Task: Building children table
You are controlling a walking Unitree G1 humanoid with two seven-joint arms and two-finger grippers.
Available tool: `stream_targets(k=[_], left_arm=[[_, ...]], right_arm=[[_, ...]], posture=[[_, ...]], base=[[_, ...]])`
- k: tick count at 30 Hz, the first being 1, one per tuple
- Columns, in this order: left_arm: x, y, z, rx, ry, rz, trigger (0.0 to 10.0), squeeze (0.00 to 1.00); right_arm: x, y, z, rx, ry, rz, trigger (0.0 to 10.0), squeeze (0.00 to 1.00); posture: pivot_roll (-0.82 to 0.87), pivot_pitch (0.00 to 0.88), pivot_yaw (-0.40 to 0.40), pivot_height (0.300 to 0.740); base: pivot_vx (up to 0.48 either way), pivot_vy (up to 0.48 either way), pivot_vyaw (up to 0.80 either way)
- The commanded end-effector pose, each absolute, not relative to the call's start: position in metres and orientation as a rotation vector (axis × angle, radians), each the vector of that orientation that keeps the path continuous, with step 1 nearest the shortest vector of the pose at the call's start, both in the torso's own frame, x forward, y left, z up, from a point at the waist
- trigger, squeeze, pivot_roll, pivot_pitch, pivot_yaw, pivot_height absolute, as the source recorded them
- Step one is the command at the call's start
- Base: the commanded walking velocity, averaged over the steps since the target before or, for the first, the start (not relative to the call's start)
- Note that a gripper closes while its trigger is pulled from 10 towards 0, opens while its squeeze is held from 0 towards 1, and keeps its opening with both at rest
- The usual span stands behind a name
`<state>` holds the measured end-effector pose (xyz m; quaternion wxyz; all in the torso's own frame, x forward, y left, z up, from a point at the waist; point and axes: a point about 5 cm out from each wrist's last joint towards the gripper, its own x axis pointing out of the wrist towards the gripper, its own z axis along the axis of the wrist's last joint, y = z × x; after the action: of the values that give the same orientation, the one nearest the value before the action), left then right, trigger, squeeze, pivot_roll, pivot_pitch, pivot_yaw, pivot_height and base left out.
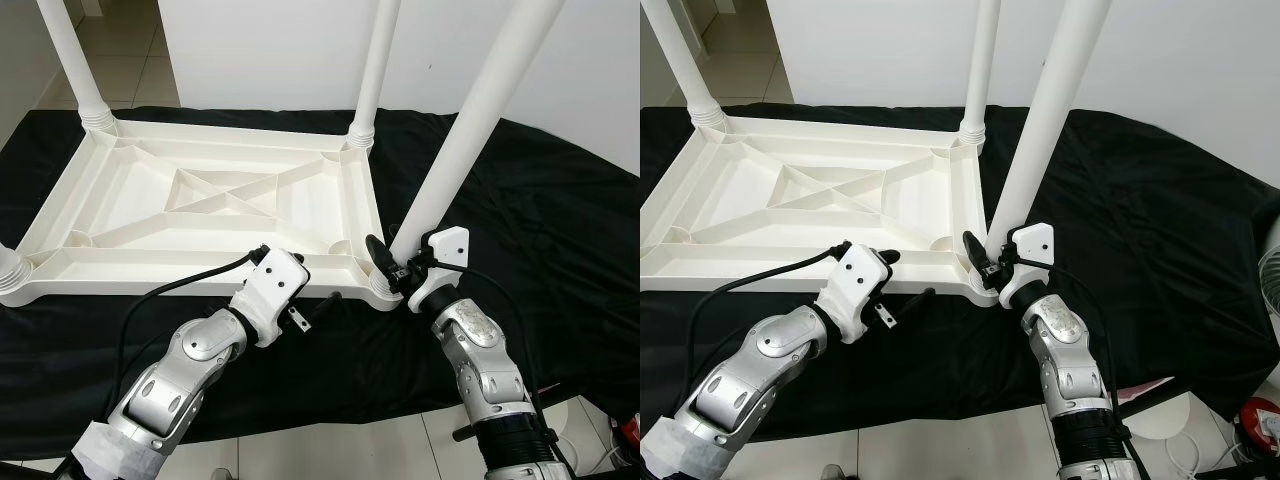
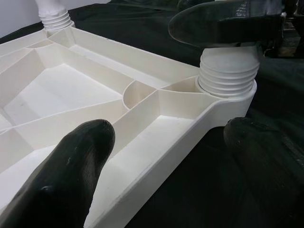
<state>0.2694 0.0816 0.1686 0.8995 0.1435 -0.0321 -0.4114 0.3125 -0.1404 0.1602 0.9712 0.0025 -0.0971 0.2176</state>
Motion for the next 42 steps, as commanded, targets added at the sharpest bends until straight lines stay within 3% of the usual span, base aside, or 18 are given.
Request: stream_targets(k=[1,11,24,32,33,34,42], left_arm=[[0.266,0.08,0.169,0.298,-0.057,-0.921,10.0,0.0],[0.265,0.075,0.168,0.29,-0.058,-0.932,10.0,0.0],[0.268,0.067,0.168,0.281,-0.076,-0.945,10.0,0.0],[0.27,0.061,0.167,0.281,-0.08,-0.978,10.0,0.0],[0.27,0.06,0.167,0.282,-0.081,-0.984,10.0,0.0],[0.27,0.059,0.167,0.282,-0.081,-0.99,10.0,0.0],[0.271,0.058,0.167,0.287,-0.083,-1.002,10.0,0.0]], right_arm=[[0.309,-0.149,0.126,0.036,-0.039,0.381,10.0,0.0],[0.313,-0.146,0.126,0.04,-0.046,0.229,10.0,0.0],[0.318,-0.118,0.129,0.115,-0.019,-0.017,10.0,0.0],[0.322,-0.105,0.137,0.135,-0.048,-0.034,10.0,0.0],[0.321,-0.104,0.138,0.142,-0.053,-0.028,10.0,0.43],[0.321,-0.105,0.139,0.143,-0.059,-0.027,10.0,1.0],[0.322,-0.11,0.144,0.147,-0.102,0.008,10.0,1.0]], posture=[[0.1,0.148,-0.047,0.74],[0.1,0.139,-0.058,0.74],[0.09,0.097,-0.087,0.74],[0.07,0.075,-0.087,0.74],[0.07,0.075,-0.087,0.74],[0.07,0.071,-0.086,0.74],[0.07,0.06,-0.081,0.74]], base=[[0.0,0.0,0.0],[0.0,0.0,0.0],[0.0,0.0,0.0],[0.0,0.0,0.0],[0.0,0.0,0.0],[0.0,0.0,0.0],[0.0,0.0,0.0]])
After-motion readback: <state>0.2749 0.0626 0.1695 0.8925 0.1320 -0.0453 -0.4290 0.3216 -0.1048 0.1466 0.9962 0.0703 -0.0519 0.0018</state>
